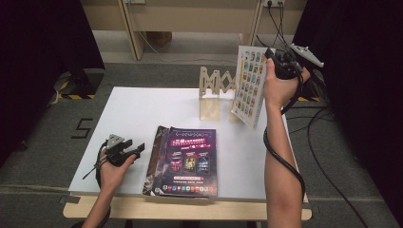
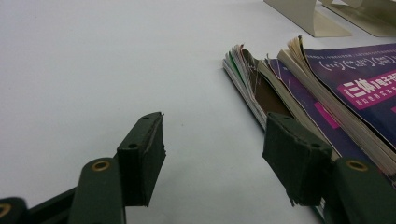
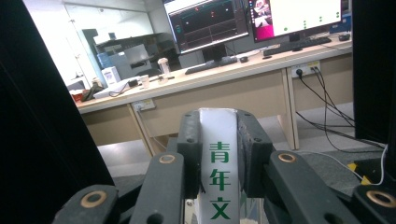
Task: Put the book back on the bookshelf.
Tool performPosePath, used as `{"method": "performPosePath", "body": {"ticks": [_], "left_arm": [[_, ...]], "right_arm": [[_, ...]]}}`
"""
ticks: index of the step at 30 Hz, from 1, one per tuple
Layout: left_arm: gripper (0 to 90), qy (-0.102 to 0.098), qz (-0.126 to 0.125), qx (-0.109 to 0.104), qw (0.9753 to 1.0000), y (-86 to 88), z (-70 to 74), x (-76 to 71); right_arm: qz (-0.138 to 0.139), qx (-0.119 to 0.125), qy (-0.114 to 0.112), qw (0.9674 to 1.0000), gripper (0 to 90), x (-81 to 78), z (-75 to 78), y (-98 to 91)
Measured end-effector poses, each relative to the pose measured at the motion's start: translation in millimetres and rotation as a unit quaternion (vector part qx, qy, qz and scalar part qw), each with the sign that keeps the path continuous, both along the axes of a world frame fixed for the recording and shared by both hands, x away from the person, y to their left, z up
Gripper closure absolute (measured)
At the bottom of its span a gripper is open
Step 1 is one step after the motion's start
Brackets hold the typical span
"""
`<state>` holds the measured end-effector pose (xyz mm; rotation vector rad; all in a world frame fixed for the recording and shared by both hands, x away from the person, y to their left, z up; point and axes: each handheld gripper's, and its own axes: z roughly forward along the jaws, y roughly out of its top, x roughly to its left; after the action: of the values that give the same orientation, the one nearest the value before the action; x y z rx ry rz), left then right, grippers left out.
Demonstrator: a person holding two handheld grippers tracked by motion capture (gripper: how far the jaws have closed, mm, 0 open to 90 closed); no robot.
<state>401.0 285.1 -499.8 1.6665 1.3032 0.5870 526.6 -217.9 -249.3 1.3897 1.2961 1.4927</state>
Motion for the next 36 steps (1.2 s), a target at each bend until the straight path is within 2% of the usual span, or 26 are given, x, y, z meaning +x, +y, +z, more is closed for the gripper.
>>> {"method": "performPosePath", "body": {"ticks": [26,36], "left_arm": [[37.6,0.001,0.001,-0.002,1.0,0.4,0.0,0.0],[37.7,0.0,-0.001,0.0,1.0,-0.1,0.0,0.0]], "right_arm": [[-0.008,-0.014,0.008,0.9998,74.9,18.7,-1.5,7.7],[-0.01,-0.022,-0.003,0.9997,74.8,18.6,1.7,13.2]]}}
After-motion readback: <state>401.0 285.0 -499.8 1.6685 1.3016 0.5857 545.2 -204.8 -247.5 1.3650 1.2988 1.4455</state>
